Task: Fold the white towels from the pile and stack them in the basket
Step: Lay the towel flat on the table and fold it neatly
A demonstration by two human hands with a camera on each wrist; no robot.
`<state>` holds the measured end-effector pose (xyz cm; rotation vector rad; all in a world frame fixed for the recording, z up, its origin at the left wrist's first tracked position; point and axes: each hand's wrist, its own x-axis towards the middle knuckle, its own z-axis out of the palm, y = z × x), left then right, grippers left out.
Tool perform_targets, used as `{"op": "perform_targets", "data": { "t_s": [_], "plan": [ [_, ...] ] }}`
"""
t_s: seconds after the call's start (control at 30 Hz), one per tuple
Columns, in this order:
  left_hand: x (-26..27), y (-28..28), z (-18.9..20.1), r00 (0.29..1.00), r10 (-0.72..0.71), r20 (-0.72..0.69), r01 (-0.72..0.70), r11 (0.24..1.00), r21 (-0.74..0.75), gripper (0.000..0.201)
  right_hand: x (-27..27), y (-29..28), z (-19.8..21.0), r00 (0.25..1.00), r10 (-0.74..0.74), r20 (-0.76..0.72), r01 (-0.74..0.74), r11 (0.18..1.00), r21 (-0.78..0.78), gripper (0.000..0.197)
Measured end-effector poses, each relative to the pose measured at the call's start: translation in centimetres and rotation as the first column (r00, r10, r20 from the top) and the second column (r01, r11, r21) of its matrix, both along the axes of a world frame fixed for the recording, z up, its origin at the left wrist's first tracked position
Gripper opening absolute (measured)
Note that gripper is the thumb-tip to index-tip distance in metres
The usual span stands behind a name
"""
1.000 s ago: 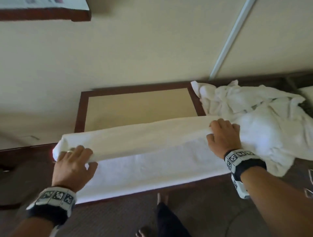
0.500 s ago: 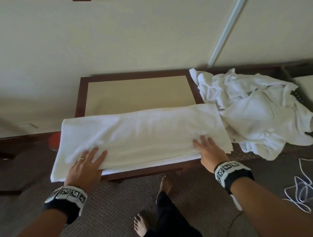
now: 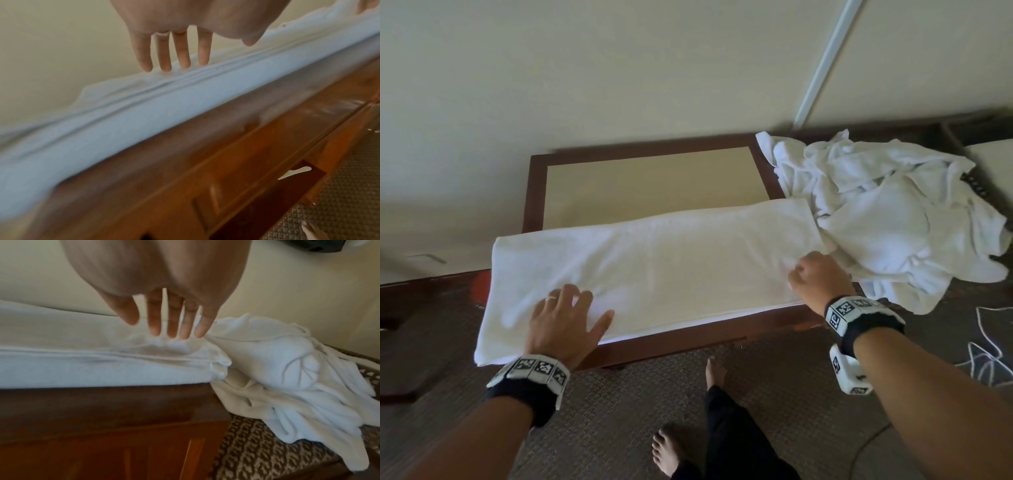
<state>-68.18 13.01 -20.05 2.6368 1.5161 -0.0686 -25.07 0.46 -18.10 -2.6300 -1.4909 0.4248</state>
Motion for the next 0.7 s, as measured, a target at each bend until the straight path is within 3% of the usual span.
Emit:
{"op": "perform_targets", "data": {
  "t_s": [0.07,0.13,0.23,0.33,0.43,0.5,0.57,0.7],
  "plan": [
    [2.1,0.7,-0.3,0.999,-0.043,0.012,0.043,0.999,-0.017,0.072,1.2,0.6,-0.1,0.991,-0.055,0.124,0.062,0.997,-0.055,0.036],
    [4.1,1.1,-1.0,0.995,-0.099,0.004,0.099,0.995,-0.031,0.078,2.5,0.5,-1.1,0.984,-0.114,0.136,0.133,0.981,-0.141,0.054],
    [6.8,1.0,-2.3,0.99,-0.138,-0.024,0.136,0.989,-0.064,0.088,4.2,0.7,-3.0,0.971,-0.238,-0.018,0.233,0.962,-0.145,0.068],
    [8.3,0.5,-3.3,0.994,-0.087,-0.06,0.081,0.991,-0.106,0.089,5.8,1.2,-3.8,0.924,-0.32,-0.209,0.277,0.937,-0.212,0.066],
    [8.6,0.2,-3.4,0.998,-0.048,-0.043,0.043,0.993,-0.108,0.087,7.5,1.7,-3.8,0.861,-0.387,-0.331,0.313,0.915,-0.255,0.085],
    [8.9,0.2,-3.1,1.0,-0.023,-0.005,0.022,0.994,-0.105,0.085,8.1,3.3,-2.9,0.866,-0.343,-0.363,0.267,0.932,-0.244,0.088],
    [9.6,0.3,-2.8,1.0,0.009,0.025,-0.006,0.994,-0.106,0.084,8.7,5.9,-0.8,0.909,-0.253,-0.331,0.206,0.963,-0.173,0.079],
    [11.4,1.4,-2.0,0.997,0.082,0.011,-0.08,0.99,-0.114,0.079,10.4,12.4,5.0,0.993,-0.071,-0.094,0.077,0.995,0.06,0.05]
  ]
}}
